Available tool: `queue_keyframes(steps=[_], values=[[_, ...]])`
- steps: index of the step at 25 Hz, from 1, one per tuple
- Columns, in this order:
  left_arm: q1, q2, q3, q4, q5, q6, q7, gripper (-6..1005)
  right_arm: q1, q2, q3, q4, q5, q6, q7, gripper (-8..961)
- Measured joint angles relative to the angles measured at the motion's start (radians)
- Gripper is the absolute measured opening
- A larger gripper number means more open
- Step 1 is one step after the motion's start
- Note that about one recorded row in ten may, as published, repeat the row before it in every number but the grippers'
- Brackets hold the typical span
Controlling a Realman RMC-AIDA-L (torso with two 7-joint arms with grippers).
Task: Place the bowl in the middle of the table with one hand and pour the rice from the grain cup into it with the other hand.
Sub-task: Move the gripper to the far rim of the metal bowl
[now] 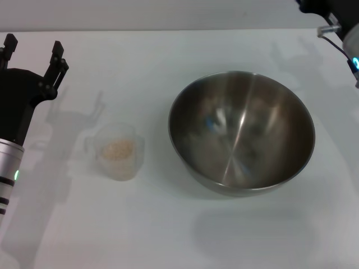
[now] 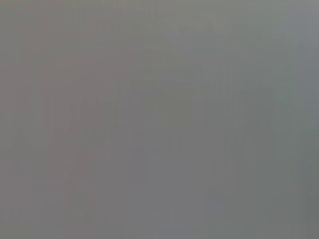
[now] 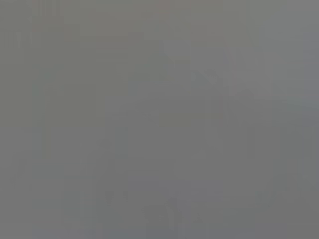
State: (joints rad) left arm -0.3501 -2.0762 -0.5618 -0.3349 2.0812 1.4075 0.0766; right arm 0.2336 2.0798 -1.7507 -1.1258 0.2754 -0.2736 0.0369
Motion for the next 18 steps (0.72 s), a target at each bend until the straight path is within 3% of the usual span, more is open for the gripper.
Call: queue_keyframes(steps=[3,4,5,8,9,10,13,14,18], values=[[-0.002,0.0,0.0,0.006,-0.003,0.001,-0.003,826,-0.004,-0.002,0.026,-0.214,-0.001,0.346,-0.006,696],[-0.003,0.0,0.0,0.009,-0.004,0.002,-0.004,826,0.007,-0.004,0.05,-0.331,-0.001,0.566,-0.015,696],[-0.003,0.0,0.0,0.009,-0.004,0.002,-0.004,826,0.007,-0.004,0.05,-0.331,-0.001,0.566,-0.015,697],[-0.004,0.0,-0.003,0.011,-0.005,0.007,-0.005,826,0.057,-0.005,0.127,-0.506,0.019,0.952,-0.051,698],[-0.004,0.001,-0.005,0.011,-0.005,0.008,-0.006,825,0.103,-0.005,0.184,-0.573,0.048,1.16,-0.072,698],[-0.004,0.001,-0.005,0.011,-0.005,0.008,-0.006,825,0.103,-0.005,0.184,-0.573,0.048,1.16,-0.072,698],[0.003,0.001,-0.025,0.011,-0.006,0.026,-0.007,825,0.189,-0.006,0.282,-0.62,0.088,1.45,-0.11,697],[0.003,0.001,-0.025,0.011,-0.006,0.026,-0.007,825,0.255,-0.007,0.346,-0.616,0.096,1.604,-0.139,697],[0.006,0.002,-0.03,0.012,-0.006,0.032,-0.008,824,0.332,-0.007,0.418,-0.568,0.097,1.763,-0.195,697]])
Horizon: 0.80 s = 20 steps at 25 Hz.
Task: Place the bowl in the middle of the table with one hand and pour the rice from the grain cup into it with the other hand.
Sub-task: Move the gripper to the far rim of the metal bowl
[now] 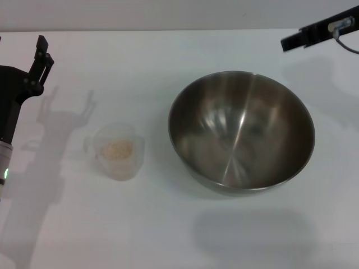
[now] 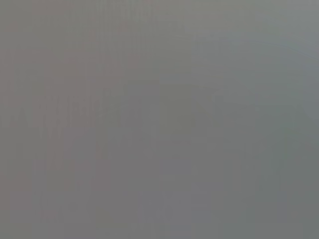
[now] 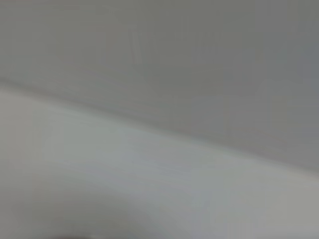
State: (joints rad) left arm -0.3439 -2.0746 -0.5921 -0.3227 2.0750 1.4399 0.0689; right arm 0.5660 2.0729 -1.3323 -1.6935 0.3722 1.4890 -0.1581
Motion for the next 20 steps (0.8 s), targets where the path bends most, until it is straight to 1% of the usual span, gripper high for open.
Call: queue_keyframes(steps=[1,2,7,10,11,20], values=[[0.0,0.0,0.0,0.003,0.0,0.001,0.0,824,0.043,-0.001,0.035,0.059,-0.001,0.066,-0.039,696],[0.0,0.0,0.0,0.003,0.0,0.001,0.0,824,0.043,-0.001,0.035,0.059,-0.001,0.066,-0.039,696],[0.0,0.0,0.0,0.011,0.001,0.001,0.0,824,0.108,-0.002,0.109,0.19,-0.001,0.135,-0.131,696],[0.001,0.0,0.0,0.011,0.0,0.004,0.0,823,0.129,-0.003,0.128,0.25,0.0,0.138,-0.163,695],[0.001,0.0,0.0,0.011,0.001,0.005,0.0,823,0.138,-0.003,0.134,0.29,0.001,0.135,-0.179,695],[0.001,0.001,0.0,0.013,0.0,0.016,0.0,822,0.163,-0.001,0.149,0.405,0.004,0.095,-0.236,688]])
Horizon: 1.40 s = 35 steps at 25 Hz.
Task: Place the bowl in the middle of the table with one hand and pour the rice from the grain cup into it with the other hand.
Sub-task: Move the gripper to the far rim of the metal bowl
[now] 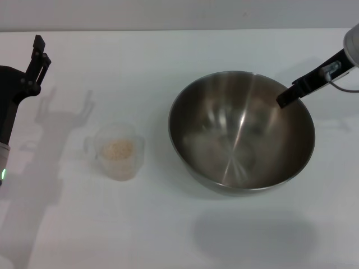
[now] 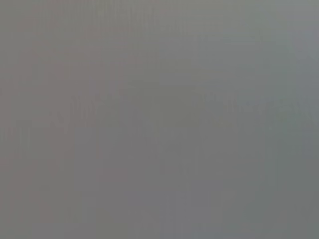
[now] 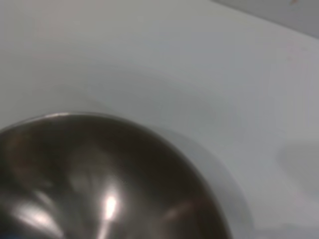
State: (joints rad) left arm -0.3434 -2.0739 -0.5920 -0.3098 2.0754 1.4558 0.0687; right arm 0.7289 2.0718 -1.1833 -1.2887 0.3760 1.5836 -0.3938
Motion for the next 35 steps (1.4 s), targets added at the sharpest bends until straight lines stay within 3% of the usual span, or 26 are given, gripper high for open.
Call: queue_keyframes(steps=[20,31,35], values=[[-0.005,0.0,0.0,0.004,0.0,0.0,0.0,820,0.022,0.002,0.001,0.156,0.048,-0.053,-0.05,573],[0.0,0.0,0.0,0.011,0.0,0.004,0.0,819,0.008,0.004,-0.001,0.147,0.049,-0.079,-0.05,117],[0.0,0.0,0.0,0.011,0.0,0.008,0.0,818,-0.007,0.007,-0.018,0.113,0.049,-0.108,-0.049,63]])
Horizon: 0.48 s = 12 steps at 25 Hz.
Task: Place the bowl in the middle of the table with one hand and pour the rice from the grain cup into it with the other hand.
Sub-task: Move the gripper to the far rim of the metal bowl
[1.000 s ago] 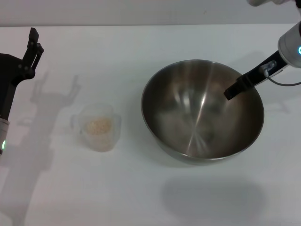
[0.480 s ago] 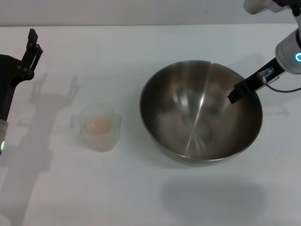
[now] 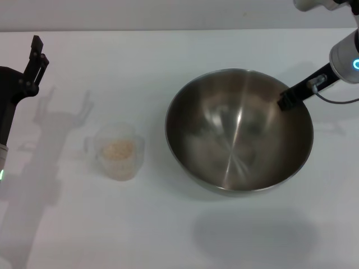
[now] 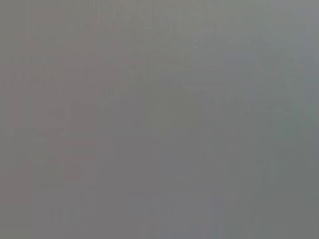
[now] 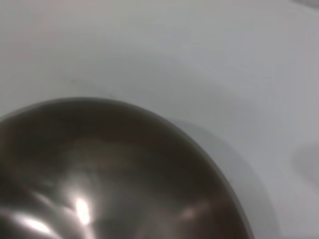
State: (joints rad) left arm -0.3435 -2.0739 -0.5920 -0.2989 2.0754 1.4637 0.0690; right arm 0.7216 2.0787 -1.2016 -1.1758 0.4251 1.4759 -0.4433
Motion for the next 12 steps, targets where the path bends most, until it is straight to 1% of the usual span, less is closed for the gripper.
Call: queue_keyframes(steps=[4,12], values=[[0.0,0.0,0.0,0.0,0.0,0.001,0.0,818,-0.009,0.001,-0.003,-0.031,0.001,-0.009,0.005,9],[-0.001,0.0,0.0,0.002,0.0,0.001,0.0,817,-0.036,0.001,-0.003,-0.119,0.051,-0.041,0.007,10]])
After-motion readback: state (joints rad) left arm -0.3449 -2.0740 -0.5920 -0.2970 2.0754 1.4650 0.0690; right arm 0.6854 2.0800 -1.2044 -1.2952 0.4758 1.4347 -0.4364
